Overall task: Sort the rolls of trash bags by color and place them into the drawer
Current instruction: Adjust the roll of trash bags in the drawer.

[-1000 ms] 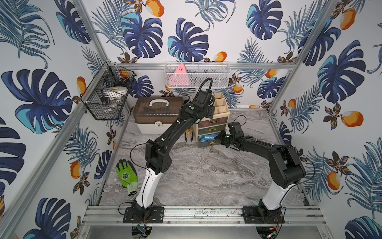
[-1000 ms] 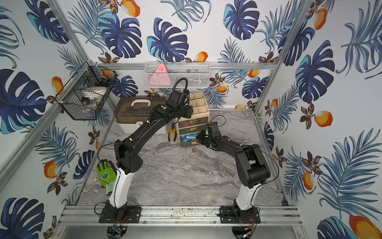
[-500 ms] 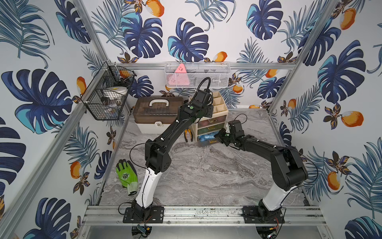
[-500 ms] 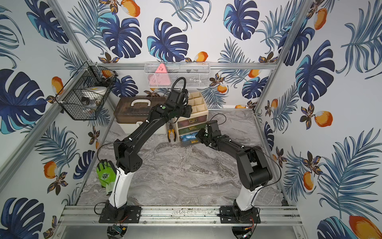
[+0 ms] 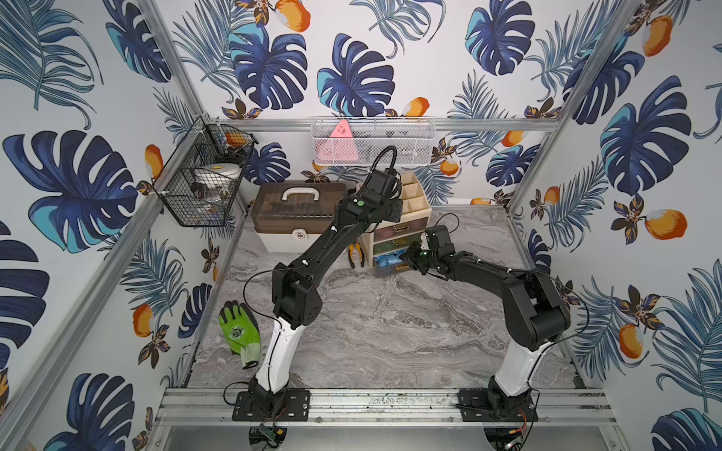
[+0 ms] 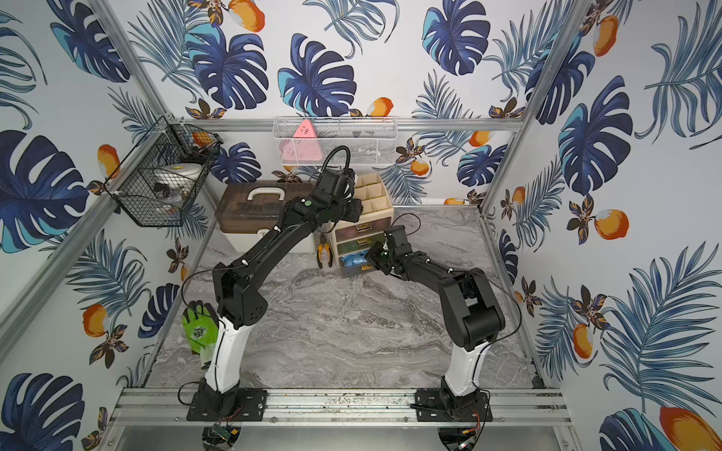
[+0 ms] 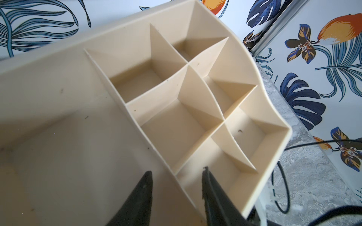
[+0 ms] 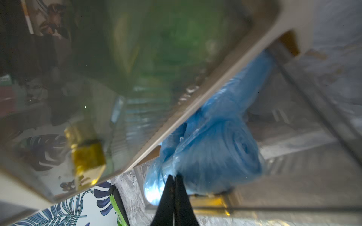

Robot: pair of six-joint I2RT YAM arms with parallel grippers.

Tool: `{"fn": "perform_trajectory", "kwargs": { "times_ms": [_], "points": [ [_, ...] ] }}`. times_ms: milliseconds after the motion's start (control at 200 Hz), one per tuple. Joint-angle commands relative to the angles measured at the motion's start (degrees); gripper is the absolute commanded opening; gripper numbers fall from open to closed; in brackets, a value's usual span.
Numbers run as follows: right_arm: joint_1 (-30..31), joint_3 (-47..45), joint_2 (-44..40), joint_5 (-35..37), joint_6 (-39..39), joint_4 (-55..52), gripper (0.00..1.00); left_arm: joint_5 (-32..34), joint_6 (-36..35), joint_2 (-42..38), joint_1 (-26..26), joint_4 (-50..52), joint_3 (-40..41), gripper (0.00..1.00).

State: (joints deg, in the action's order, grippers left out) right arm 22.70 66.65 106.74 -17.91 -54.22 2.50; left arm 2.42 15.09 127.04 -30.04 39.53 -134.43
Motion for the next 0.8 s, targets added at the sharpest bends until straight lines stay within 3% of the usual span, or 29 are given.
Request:
{"fn": "perform_trajectory", "kwargs": {
  "times_ms": [0,190,535,795],
  "points": [
    [0.47,1.44,2.32,-0.61,-0.53,-0.40,0.06,0.01,0.19,-0.43,0.33,3.07,0.25,0.45],
    [0.61,2.50,2.90,0.06,-0.11,-1.55,0.06,-0.26,0.24,-0.26,0.36,3.03,0.17,0.45],
    [0.66,1.16,-7.38,1.01,2.56,-3.96,0.13,-0.63,0.24,-0.39,0.84,3.19,0.73,0.45],
    [0.13,-7.87,-11.20,1.90,4.60,-3.41,0.11,-0.83,0.03,-0.74,0.89,3.36,0.91,0.44]
  ]
}}
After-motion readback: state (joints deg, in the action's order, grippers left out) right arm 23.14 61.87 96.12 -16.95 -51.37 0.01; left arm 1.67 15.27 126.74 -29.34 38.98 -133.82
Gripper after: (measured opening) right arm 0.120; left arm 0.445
